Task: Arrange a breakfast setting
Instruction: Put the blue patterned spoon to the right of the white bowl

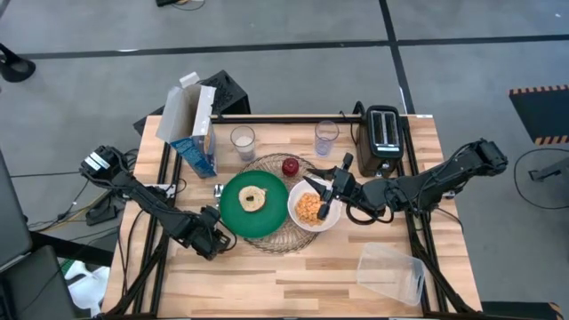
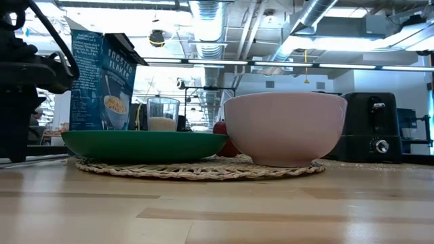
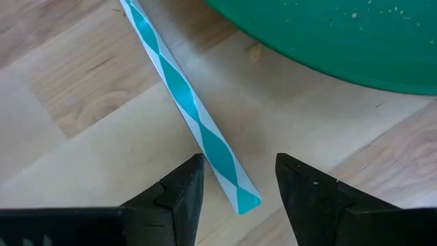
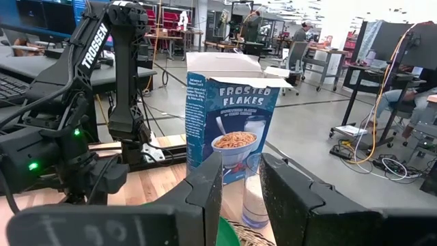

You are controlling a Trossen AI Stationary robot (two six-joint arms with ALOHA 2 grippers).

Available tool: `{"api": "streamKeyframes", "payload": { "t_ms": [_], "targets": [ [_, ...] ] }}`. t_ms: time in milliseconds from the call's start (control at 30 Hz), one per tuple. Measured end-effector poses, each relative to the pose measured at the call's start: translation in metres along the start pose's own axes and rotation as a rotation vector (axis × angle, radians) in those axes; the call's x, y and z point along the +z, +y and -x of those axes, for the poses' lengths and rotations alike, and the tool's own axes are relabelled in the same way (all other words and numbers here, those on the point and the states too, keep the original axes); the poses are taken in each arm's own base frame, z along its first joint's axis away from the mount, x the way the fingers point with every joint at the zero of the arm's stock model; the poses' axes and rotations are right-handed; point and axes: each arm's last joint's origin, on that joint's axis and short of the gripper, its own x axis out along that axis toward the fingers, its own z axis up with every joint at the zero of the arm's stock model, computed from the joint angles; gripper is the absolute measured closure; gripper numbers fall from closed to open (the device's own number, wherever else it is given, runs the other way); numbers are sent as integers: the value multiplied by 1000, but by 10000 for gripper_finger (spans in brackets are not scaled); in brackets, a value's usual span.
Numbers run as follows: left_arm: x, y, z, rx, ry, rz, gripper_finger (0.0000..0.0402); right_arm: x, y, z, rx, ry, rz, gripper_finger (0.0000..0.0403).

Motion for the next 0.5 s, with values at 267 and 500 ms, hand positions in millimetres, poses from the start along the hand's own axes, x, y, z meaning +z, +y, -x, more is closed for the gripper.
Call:
{"api": "streamKeyframes", "payload": {
  "t_ms": [267, 500],
  "targets": [
    [0, 0, 0, 0, -4, -10, 232, 0, 0, 0, 0, 0, 1, 275],
    [0, 0, 0, 1, -9, -10, 232, 0, 0, 0, 0, 0, 2, 275]
  ]
}}
